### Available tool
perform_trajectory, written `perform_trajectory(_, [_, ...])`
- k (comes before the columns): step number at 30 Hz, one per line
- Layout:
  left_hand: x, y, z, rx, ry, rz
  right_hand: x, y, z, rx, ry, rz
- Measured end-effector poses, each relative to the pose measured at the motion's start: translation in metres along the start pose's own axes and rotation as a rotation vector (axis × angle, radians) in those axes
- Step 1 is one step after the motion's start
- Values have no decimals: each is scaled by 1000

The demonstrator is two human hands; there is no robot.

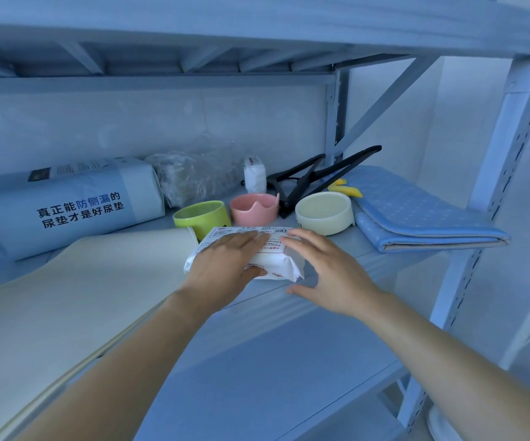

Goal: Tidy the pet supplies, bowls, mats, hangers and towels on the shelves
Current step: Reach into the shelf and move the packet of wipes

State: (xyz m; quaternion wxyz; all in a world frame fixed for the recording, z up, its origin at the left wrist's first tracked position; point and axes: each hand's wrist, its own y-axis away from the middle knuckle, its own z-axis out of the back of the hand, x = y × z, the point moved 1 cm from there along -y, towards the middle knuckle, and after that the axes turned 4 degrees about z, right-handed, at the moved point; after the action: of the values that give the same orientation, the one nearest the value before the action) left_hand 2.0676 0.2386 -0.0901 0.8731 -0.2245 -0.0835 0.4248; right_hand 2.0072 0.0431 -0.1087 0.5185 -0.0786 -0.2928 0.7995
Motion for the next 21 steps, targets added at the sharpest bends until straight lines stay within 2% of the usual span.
perform_trajectory(6, [-3, 5, 13, 20, 15, -20, 8, 3, 7, -84, 27, 29])
perform_trajectory(12, [-1, 16, 21, -19, 116, 9, 21, -2, 16, -78, 63, 70])
perform_trajectory(21, [7, 25, 27, -84, 96, 16, 49, -17, 25, -64, 144, 85])
